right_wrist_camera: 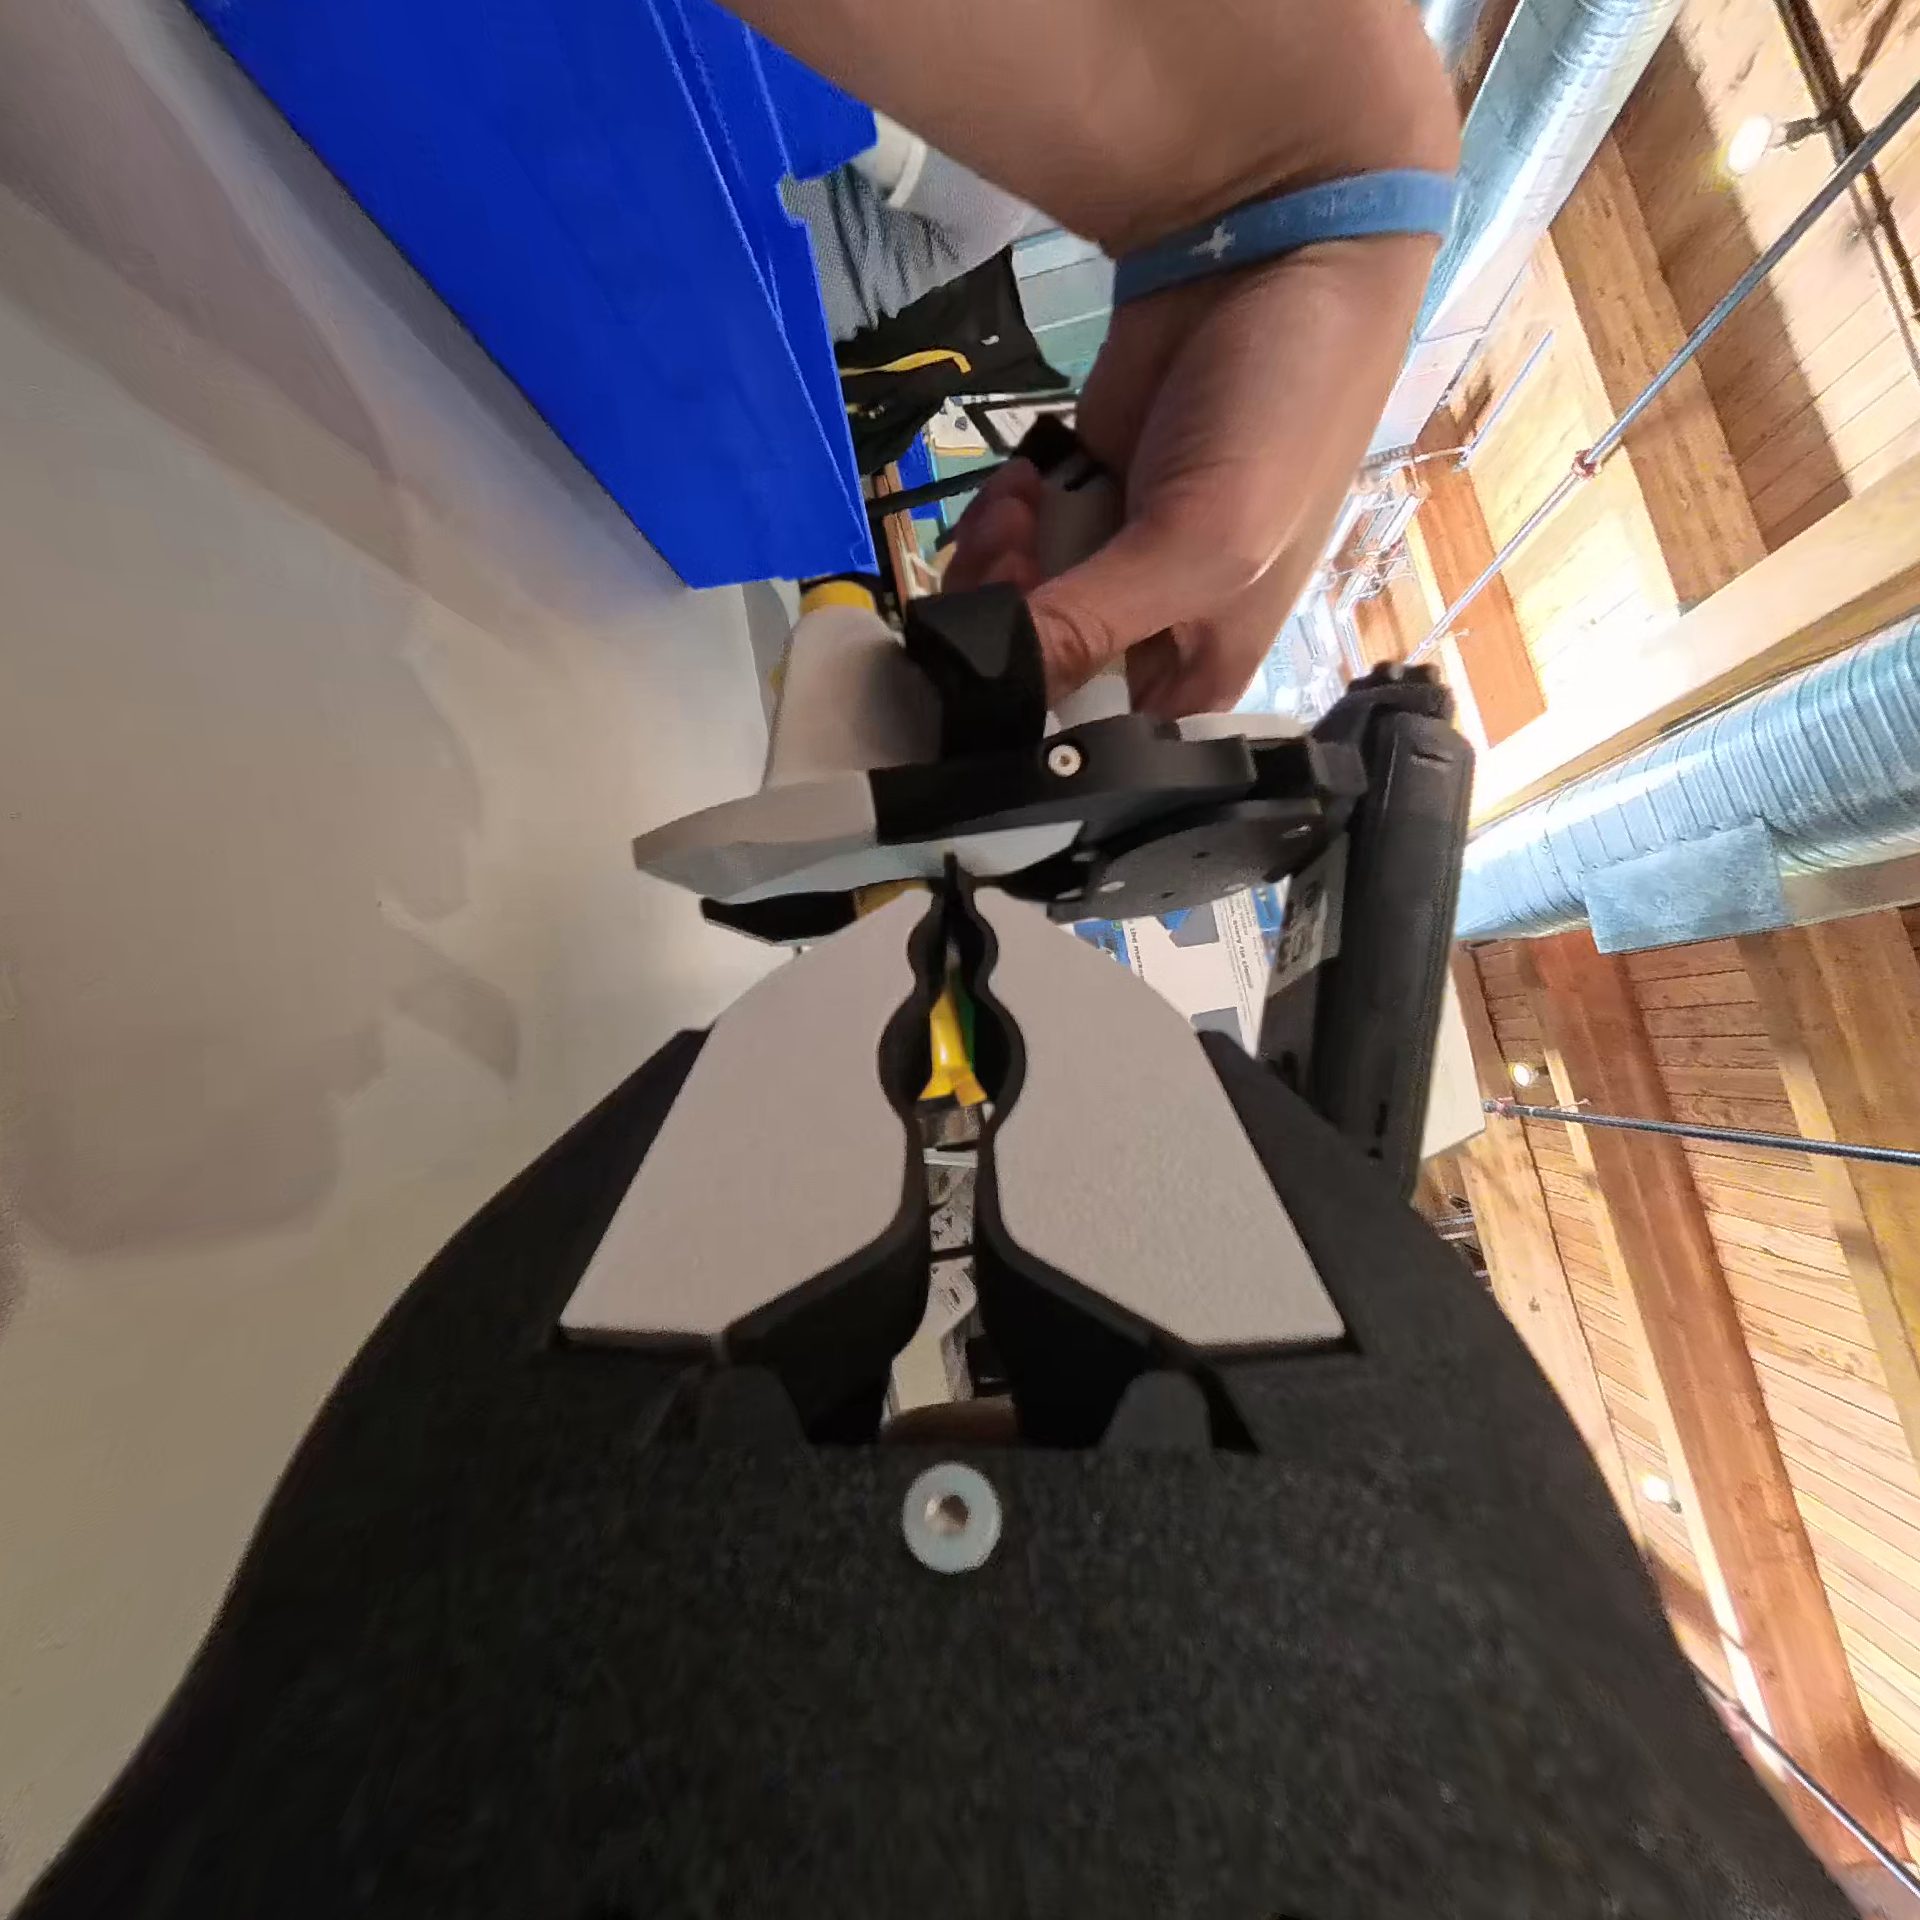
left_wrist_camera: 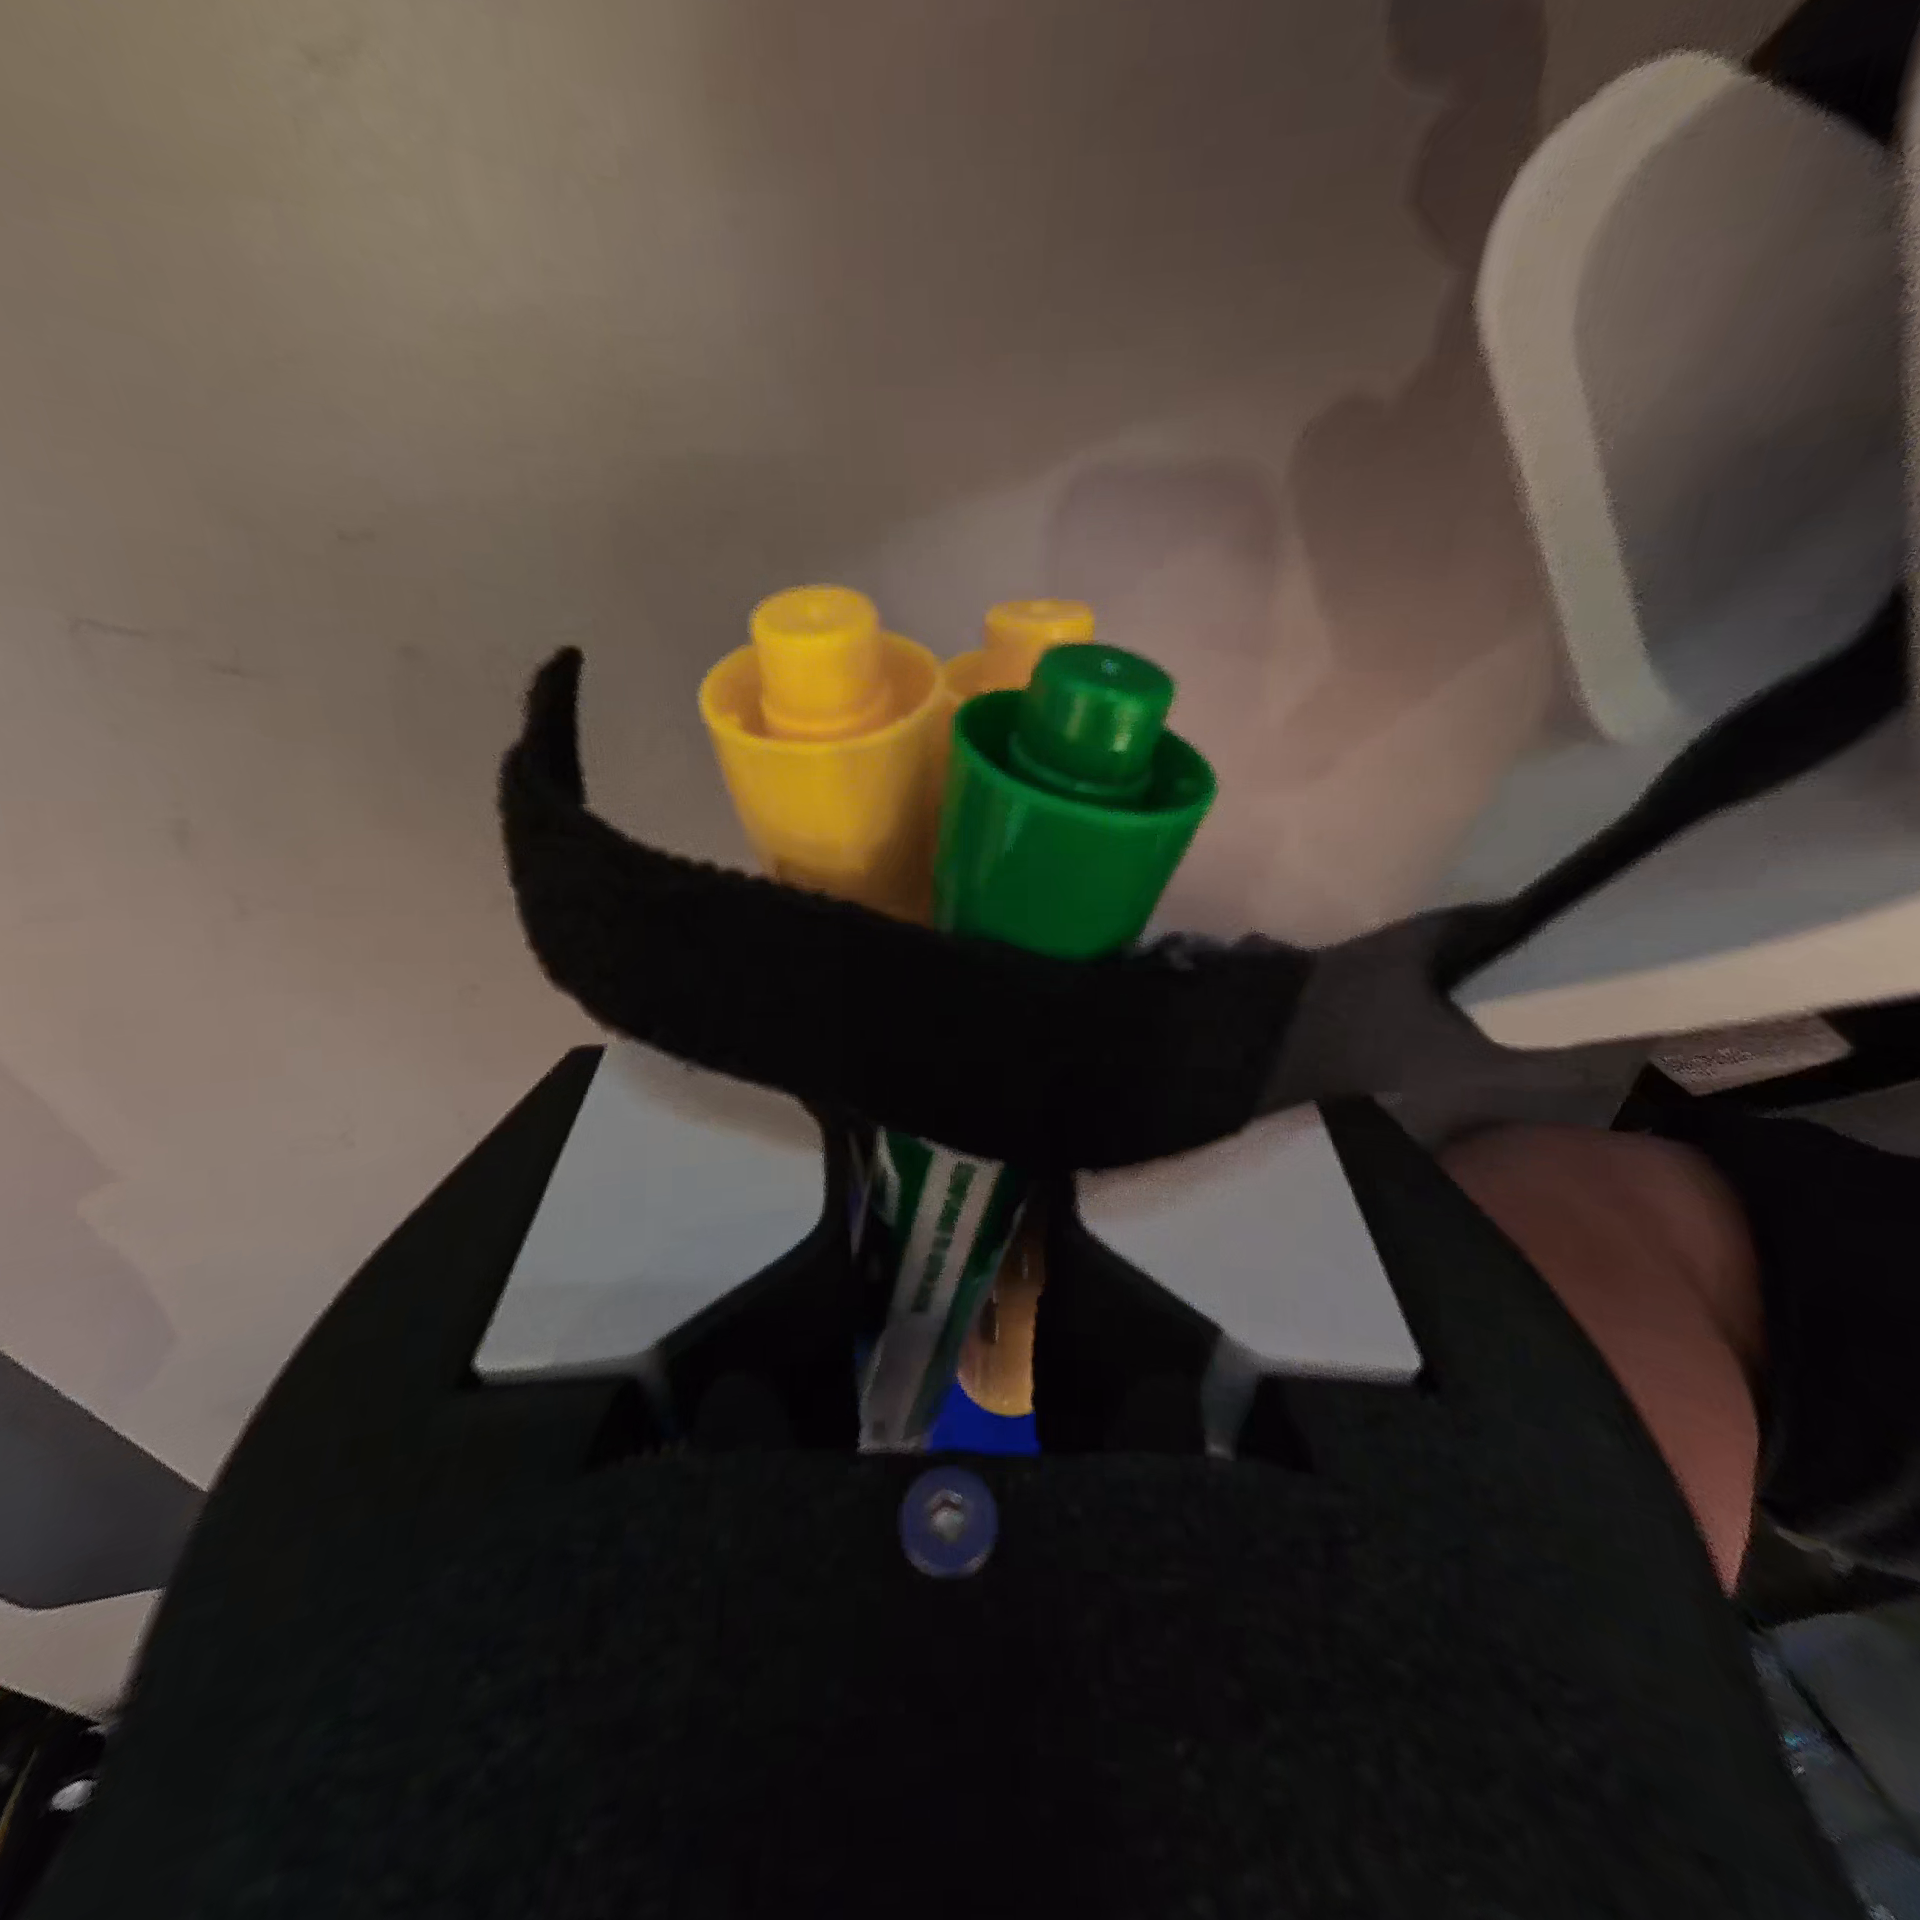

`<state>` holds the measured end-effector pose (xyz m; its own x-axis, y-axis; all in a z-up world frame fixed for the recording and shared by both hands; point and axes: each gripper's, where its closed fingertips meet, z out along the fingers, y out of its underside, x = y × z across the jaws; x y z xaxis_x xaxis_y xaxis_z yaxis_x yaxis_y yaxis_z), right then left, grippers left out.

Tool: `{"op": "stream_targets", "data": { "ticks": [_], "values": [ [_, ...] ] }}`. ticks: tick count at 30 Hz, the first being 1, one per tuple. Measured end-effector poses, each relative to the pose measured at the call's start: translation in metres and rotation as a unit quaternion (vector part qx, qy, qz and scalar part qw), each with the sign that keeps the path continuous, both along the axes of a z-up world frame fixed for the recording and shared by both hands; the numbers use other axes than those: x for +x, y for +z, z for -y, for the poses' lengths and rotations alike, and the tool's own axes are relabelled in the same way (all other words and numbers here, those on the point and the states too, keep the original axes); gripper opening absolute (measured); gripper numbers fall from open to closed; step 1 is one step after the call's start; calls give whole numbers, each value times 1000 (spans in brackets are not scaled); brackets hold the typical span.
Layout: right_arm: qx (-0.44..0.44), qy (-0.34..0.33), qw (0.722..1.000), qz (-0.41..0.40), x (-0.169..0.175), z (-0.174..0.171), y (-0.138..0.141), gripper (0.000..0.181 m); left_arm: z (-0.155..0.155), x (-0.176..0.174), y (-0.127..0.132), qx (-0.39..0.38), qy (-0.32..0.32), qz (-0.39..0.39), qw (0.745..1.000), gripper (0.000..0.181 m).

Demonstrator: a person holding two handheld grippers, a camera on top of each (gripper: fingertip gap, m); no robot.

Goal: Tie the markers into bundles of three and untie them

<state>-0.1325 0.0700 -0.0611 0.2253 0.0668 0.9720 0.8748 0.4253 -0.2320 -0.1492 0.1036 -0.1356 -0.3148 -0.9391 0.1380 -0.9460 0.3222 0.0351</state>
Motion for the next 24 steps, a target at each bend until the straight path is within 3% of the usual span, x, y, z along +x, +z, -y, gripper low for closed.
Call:
{"op": "stream_targets", "data": {
  "ticks": [12,24],
  "values": [
    [-2,60,998,-22,-12,23,-5,1,2,1,0,3,-1,-1,1000,41],
    [-38,48,998,-35,-8,19,-15,6,1,-2,1,5,4,-2,1000,41]
  ]
}}
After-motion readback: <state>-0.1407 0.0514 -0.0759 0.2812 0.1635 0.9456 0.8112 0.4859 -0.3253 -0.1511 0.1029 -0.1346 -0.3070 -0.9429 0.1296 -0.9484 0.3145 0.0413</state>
